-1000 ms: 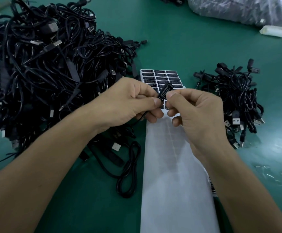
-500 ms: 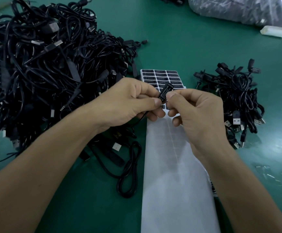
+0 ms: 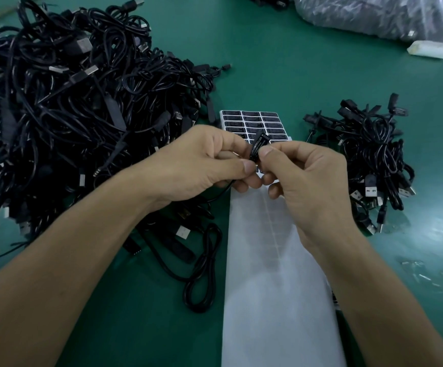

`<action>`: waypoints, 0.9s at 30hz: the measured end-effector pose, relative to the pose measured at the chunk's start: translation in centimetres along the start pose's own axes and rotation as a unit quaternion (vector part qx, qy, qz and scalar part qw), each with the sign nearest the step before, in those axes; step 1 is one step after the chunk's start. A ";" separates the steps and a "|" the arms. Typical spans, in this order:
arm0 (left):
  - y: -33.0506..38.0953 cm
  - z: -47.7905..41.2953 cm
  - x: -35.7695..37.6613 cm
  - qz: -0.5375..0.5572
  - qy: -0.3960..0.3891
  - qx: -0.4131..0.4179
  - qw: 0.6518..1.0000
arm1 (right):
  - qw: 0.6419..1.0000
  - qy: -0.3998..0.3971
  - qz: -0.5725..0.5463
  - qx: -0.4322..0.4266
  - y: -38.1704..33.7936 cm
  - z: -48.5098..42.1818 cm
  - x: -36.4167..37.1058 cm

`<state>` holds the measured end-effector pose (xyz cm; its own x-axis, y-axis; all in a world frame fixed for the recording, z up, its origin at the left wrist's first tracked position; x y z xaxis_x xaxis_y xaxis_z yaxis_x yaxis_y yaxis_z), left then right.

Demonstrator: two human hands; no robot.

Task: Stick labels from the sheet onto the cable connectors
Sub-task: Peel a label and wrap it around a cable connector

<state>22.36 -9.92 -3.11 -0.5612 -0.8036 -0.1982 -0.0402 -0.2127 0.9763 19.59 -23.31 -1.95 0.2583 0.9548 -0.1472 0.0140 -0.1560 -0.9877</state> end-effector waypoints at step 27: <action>-0.2 -0.2 0.3 0.035 -0.014 0.002 0.999 | 0.999 -0.009 0.007 -0.032 -1.1 0.3 0.2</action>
<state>22.40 -10.21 -3.34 -0.5852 -0.8007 -0.1279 -0.0046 -0.1544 0.9880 19.37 -22.86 -0.91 0.2416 0.9566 -0.1628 0.0725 -0.1851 -0.9800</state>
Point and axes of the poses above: each hand's wrist, its own z-axis away from the middle knuckle, its own x-axis out of the palm, y = z × x, the point moved 10 cm from there along -z, towards the middle knuckle, and after that the axes turned 1 degree about x, right-handed, at the moved point
